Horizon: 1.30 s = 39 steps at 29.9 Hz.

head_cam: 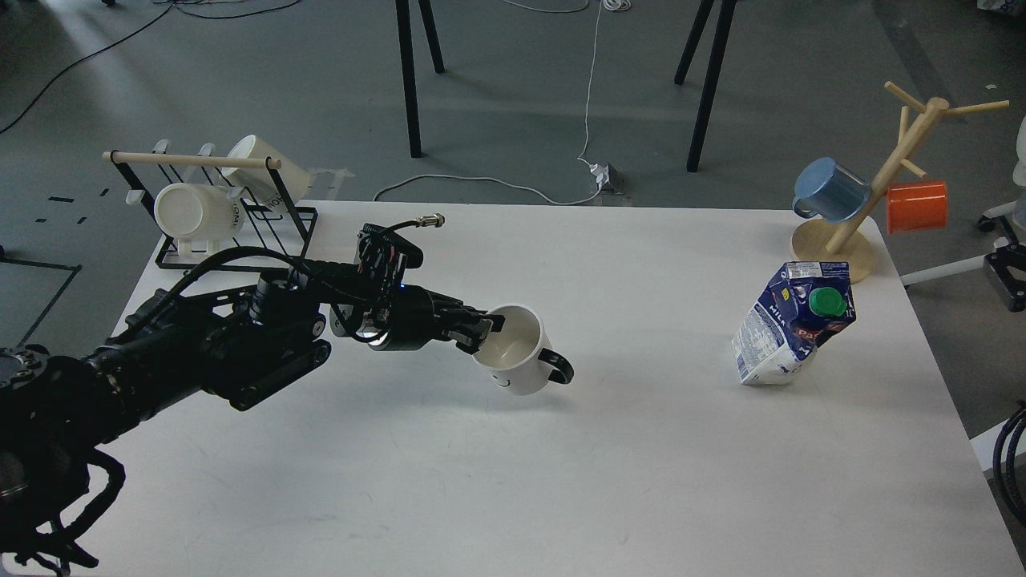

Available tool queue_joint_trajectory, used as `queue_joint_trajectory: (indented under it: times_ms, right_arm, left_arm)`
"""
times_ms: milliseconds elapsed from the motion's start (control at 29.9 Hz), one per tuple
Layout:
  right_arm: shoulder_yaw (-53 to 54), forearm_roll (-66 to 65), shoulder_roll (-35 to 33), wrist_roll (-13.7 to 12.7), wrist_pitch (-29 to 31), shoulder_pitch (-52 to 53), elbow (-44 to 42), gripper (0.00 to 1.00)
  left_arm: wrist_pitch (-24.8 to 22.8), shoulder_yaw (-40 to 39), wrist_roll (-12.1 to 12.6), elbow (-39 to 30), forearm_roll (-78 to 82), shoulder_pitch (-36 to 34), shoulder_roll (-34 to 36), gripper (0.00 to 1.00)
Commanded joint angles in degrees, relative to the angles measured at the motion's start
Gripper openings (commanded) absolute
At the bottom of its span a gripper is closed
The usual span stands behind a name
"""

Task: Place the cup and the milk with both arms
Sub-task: 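Carry the white mug with the left gripper toward the table center, then release the mug and withdraw the left gripper toward the rack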

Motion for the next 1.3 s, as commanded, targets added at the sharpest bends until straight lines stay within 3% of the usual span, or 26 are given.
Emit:
queue_joint_trajectory:
  times_ms: [0,268,435,602,702,836,1003,1137,1271]
  right_arm:
    - [-0.1,0.0,-0.1,0.0,0.0,-0.1,0.0,0.98]
    - [-0.1,0.0,-0.2,-0.1,0.0,-0.2,0.1,0.98]
    - [-0.1,0.0,-0.2,-0.2,0.0,-0.2,0.1,0.98]
    - [-0.1,0.0,-0.2,-0.2,0.0,-0.3,0.1,0.98]
    - [-0.1,0.0,-0.3,-0.2,0.0,-0.4,0.1,0.98]
    - [0.1,1.2,-1.0,-0.5,0.0,-1.1,0.2,0.99]
    - [0.2,5.0,-5.9,-3.5,0.0,-5.2,0.8,0.99]
    - [-0.1,11.1,-6.0,-6.1,0.0,-13.3,4.4,0.99]
    - [-0.7,13.5,-4.7,-6.3,0.0,-22.3,11.5,0.99]
  left_arm:
    - [-0.6,0.1,0.0,0.0,0.0,0.6,-0.1,0.07]
    - [-1.1,-0.3,0.0,-0.7,-0.7,2.2,0.7,0.12]
    - [-1.5,-0.8,0.0,-1.9,-2.1,2.9,1.4,0.26]
    - [-3.2,-0.8,0.0,-4.1,-10.6,2.8,2.7,0.59]
    - [-3.3,-1.6,0.0,-4.6,-14.5,2.8,3.3,0.87]
    - [-5.5,-6.5,0.0,-4.6,-22.2,3.1,6.8,0.93]
    - [-14.8,-18.7,0.0,-4.6,-37.7,7.2,13.2,0.94]
    - [-15.2,-29.4,0.0,-4.4,-50.7,14.2,17.3,0.96]
    - [-15.2,-36.7,0.0,-4.3,-60.0,20.4,20.0,0.96]
